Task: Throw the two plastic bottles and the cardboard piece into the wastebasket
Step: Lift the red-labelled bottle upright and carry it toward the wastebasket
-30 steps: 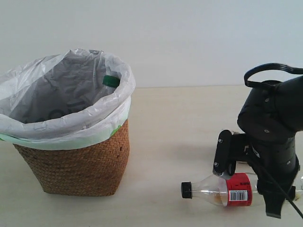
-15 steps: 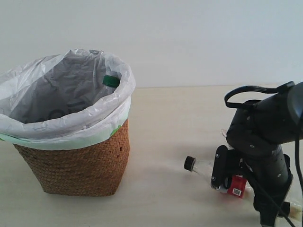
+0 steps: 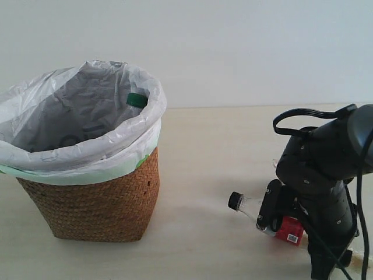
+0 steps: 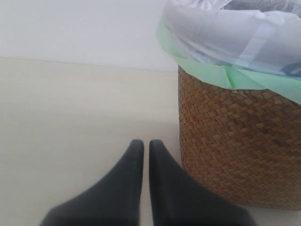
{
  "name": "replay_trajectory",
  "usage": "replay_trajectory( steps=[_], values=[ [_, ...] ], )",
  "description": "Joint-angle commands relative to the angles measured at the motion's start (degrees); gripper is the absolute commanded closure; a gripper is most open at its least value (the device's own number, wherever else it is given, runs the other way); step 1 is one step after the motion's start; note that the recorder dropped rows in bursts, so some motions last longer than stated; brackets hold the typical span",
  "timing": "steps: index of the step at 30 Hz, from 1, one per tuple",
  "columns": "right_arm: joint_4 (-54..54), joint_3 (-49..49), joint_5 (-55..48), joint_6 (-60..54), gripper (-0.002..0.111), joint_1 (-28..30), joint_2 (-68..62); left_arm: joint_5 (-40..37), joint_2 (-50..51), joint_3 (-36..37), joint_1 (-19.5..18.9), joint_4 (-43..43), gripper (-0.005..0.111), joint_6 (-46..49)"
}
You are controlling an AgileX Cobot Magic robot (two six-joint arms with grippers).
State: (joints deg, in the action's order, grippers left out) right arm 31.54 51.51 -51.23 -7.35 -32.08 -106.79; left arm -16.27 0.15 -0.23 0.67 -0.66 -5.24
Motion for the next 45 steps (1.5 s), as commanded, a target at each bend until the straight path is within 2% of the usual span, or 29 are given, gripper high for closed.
replay_trajectory(
  steps=[1, 7, 14, 18, 22, 29, 32, 41, 45],
  values=[
    [-3.0, 1.3, -1.8, 2.3, 0.108, 0.1, 1.0, 0.4, -0.1, 0.2, -0.1, -0.3, 0.103, -0.3],
    [-12.2, 5.3, 3.2, 0.9, 0.108, 0.1, 9.2, 0.4, -0.1, 0.2, -0.1, -0.3, 0.103, -0.3],
    [-26.1, 5.4, 23.7, 2.9, 0.108, 0.2, 21.2, 0.4, -0.1, 0.2, -0.1, -0.3, 0.103, -0.3],
    [-33.5, 5.0, 30.9, 4.0, 0.108, 0.2, 23.1, 0.4, -0.1, 0.2, -0.1, -0.3, 0.103, -0.3],
    [-34.6, 3.3, 36.1, 5.8, 0.108, 0.2, 22.9, 0.4, -0.1, 0.2, -0.1, -0.3, 0.103, -0.3],
    [-34.8, -6.9, 57.7, 10.3, 0.108, 0.2, 22.9, 0.4, -0.1, 0.2, -0.1, -0.3, 0.103, -0.3],
    [-35.0, -6.7, 57.5, 10.3, 0.108, 0.3, 22.9, 0.4, -0.1, 0.2, -0.1, -0.3, 0.103, -0.3],
    [-38.5, -0.7, 48.5, 9.1, 0.108, 6.3, 25.3, 0.4, -0.1, 0.2, -0.1, -0.3, 0.103, -0.3],
    [-38.3, 1.6, 47.5, 7.3, 0.108, 6.5, 28.6, 0.4, -0.1, 0.2, -0.1, -0.3, 0.103, -0.3]
  ],
)
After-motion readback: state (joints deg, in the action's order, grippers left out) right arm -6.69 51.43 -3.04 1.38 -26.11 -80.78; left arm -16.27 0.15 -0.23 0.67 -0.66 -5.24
